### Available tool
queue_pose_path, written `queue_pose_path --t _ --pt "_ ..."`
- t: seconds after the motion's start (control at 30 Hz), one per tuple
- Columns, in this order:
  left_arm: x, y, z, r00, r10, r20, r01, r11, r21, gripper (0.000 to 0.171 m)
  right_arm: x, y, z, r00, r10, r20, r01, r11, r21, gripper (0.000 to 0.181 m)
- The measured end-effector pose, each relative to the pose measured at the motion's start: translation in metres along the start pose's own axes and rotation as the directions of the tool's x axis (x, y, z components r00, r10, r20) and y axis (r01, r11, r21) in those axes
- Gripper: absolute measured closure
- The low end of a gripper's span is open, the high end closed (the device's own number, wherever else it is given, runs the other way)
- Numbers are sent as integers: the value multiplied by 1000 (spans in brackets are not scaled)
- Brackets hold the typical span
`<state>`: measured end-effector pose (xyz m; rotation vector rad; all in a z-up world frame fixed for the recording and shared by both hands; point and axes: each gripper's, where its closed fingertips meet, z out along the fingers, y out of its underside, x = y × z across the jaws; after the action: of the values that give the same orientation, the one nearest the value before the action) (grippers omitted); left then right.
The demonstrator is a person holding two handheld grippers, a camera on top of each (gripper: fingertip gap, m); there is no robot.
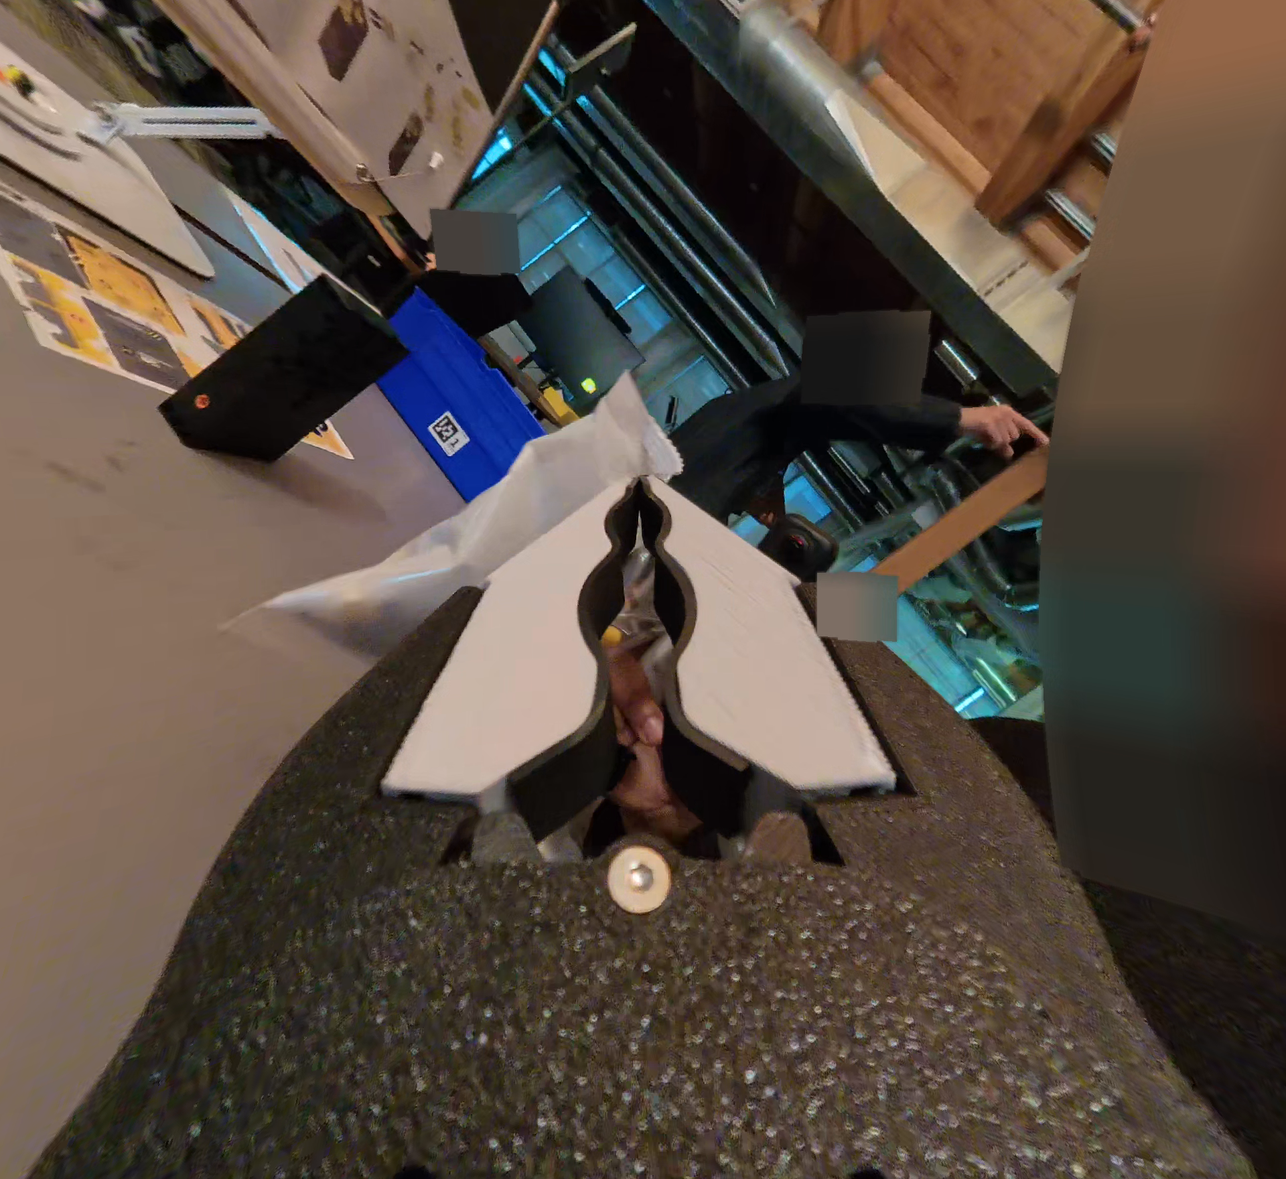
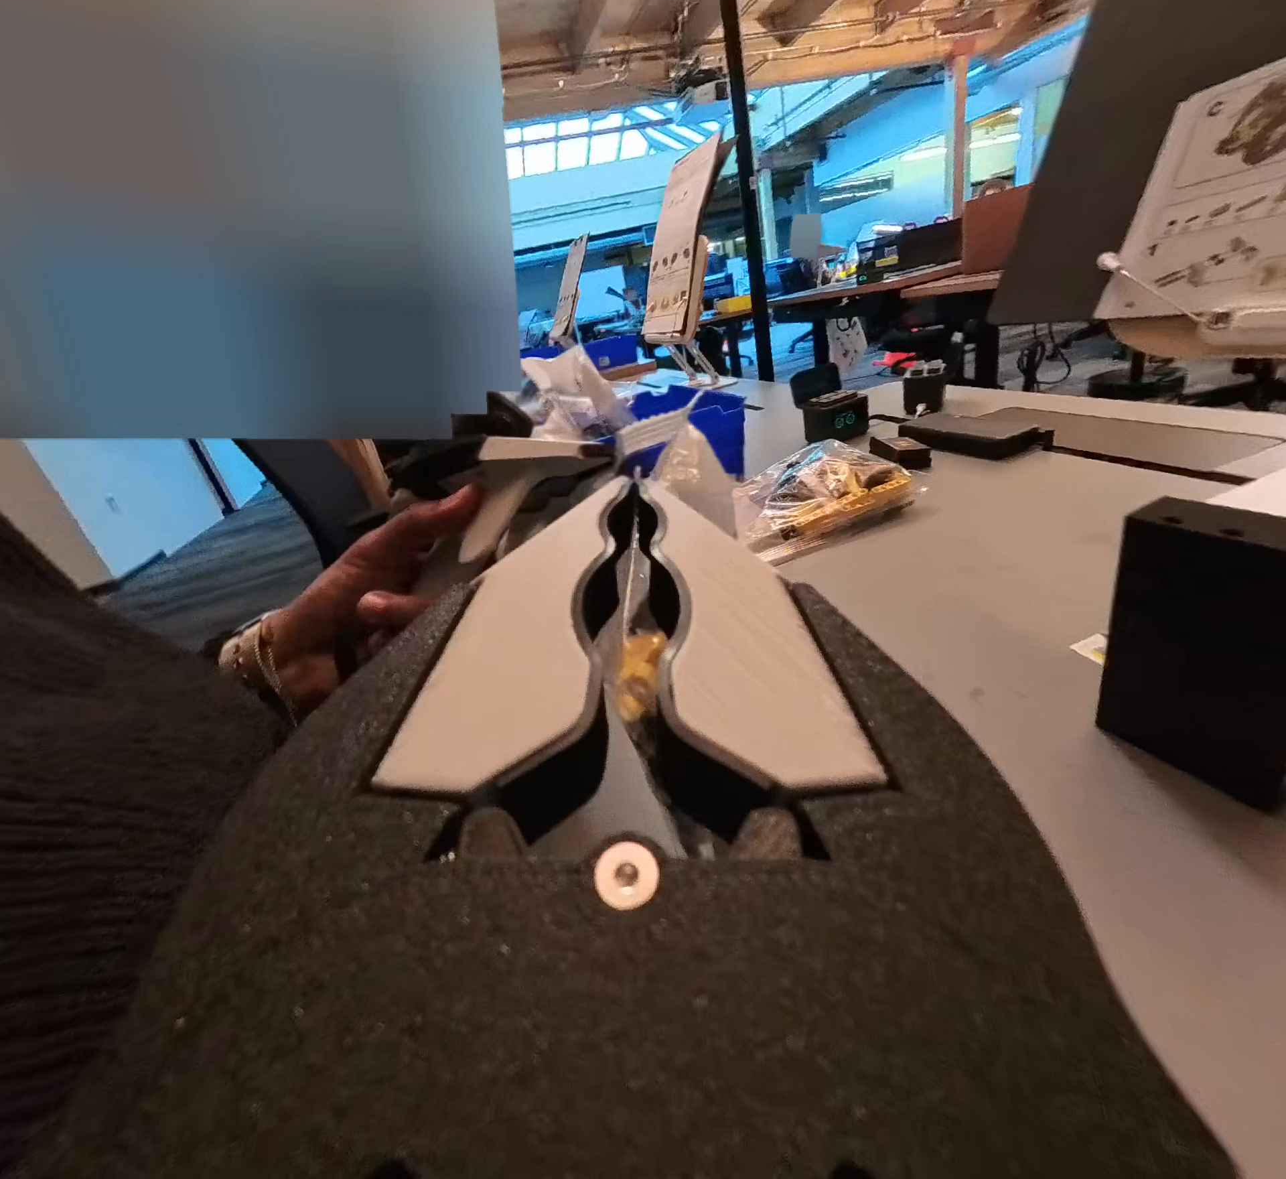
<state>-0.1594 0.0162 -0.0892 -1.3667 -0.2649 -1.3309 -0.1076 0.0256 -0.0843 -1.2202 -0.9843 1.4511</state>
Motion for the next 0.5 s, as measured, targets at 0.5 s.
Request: queue_pose_path --t 0.5 --pt "-37 -7 -16 970 149 192 -144 989 -41 171 37 35 -5 971 227 -82 -237 958 -158 181"
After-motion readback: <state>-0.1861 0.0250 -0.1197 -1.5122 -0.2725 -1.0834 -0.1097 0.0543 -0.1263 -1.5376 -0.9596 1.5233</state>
